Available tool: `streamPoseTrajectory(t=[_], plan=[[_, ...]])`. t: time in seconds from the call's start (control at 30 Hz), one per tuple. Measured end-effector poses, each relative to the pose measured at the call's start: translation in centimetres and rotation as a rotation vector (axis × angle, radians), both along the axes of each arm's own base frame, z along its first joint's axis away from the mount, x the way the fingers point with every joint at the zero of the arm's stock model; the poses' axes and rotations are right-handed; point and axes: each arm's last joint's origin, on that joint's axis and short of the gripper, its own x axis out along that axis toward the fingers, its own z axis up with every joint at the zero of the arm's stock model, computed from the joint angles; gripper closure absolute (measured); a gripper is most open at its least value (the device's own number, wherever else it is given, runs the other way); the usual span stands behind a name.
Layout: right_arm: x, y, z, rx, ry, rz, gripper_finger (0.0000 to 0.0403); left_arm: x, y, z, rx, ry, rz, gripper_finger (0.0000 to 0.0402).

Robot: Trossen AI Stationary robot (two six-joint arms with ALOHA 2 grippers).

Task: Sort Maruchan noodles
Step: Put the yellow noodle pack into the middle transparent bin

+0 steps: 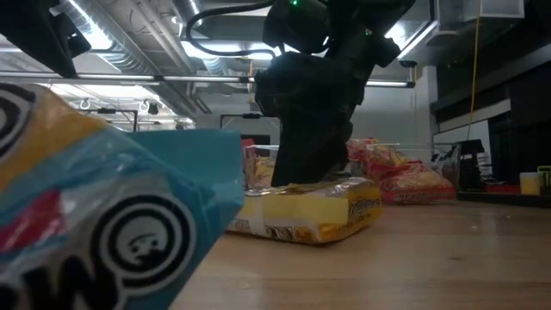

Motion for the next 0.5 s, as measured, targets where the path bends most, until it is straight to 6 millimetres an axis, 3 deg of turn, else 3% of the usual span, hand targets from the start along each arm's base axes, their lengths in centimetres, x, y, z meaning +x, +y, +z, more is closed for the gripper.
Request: streamPoseTrajectory(t=[0.13, 0.23, 0.5], plan=[[0.03, 0.04, -0.13, 0.008, 0.003, 0.003, 0.0161, -0.06, 0.1, -0.04, 0.018, 0.001, 0.009, 0.0369], [0.1, 0.07, -0.19, 0.015, 0.002, 0.005, 0.02, -0.07, 0.15, -0.05, 0.028, -0.003, 0.014, 0.0369], [0.57, 0.0, 0.02, 0.012, -0.053, 0.01, 0.0376, -0.07, 0.15, -0.05, 0.028, -0.003, 0.015, 0.0369]])
